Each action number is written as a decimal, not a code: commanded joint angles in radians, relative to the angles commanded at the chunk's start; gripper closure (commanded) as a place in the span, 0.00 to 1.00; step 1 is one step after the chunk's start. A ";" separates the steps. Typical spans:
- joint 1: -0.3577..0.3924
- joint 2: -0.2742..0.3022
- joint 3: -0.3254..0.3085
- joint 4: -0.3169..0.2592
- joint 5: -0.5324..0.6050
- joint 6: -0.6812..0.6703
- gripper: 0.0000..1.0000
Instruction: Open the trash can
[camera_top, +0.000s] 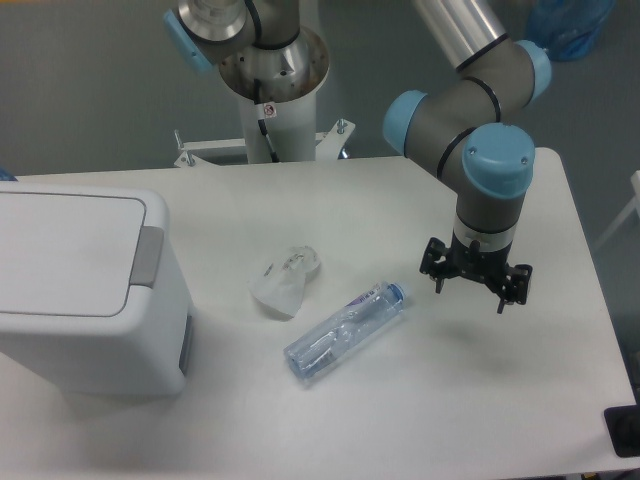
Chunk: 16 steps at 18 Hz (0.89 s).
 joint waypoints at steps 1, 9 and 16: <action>0.000 0.000 -0.003 0.000 0.000 0.002 0.00; 0.012 0.017 0.002 0.011 -0.014 0.003 0.00; 0.000 0.057 -0.018 0.017 -0.098 -0.110 0.00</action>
